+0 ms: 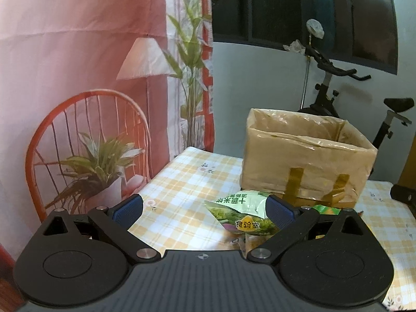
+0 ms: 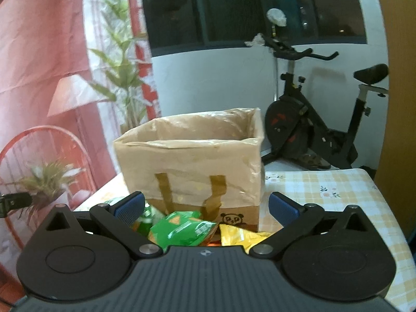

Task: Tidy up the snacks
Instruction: 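Move both tools down toward the snack pile on the table, then grasp the wrapped bread cake package with the left tool, then grasp the red-and-green snack packet with the right tool while the left tool holds the bread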

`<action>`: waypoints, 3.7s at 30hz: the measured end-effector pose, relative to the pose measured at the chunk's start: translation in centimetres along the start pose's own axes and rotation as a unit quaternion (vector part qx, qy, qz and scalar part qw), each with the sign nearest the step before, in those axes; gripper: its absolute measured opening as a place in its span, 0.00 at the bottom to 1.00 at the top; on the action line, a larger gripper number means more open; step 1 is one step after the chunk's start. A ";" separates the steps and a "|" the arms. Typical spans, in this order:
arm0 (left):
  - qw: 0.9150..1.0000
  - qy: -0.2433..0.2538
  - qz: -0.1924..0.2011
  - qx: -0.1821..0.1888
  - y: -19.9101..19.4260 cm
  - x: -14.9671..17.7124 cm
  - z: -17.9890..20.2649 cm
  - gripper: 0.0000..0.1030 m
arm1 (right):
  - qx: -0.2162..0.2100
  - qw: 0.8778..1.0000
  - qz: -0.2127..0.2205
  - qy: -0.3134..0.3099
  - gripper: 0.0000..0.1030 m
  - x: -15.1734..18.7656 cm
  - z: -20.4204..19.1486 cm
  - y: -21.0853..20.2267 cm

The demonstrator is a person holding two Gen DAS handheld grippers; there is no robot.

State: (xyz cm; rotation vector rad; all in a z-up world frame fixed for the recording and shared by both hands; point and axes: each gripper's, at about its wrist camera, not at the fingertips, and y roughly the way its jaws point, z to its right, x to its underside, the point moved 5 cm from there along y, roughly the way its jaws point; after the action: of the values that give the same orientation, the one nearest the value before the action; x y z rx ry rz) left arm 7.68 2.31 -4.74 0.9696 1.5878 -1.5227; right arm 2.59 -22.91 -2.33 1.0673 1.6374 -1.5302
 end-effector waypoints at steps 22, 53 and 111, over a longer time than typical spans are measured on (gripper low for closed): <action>0.992 0.011 -0.093 0.086 8.2 7.3 4.0 0.90 | -0.002 0.999 -0.020 -0.047 1.00 5.9 -0.5 6.1; 0.960 0.024 -0.202 0.190 13.1 12.1 8.8 0.76 | -0.008 0.998 -0.063 0.003 1.00 9.3 2.8 8.0; 0.991 -0.026 -0.049 0.120 9.3 4.9 1.5 0.74 | -0.084 0.989 -0.115 0.033 0.86 6.8 -2.5 13.8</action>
State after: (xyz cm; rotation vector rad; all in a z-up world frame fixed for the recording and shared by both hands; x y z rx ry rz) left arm 13.72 1.17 -13.45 0.9836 1.4581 -1.8243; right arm 11.91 -19.67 -14.43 0.8712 1.9541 -1.4790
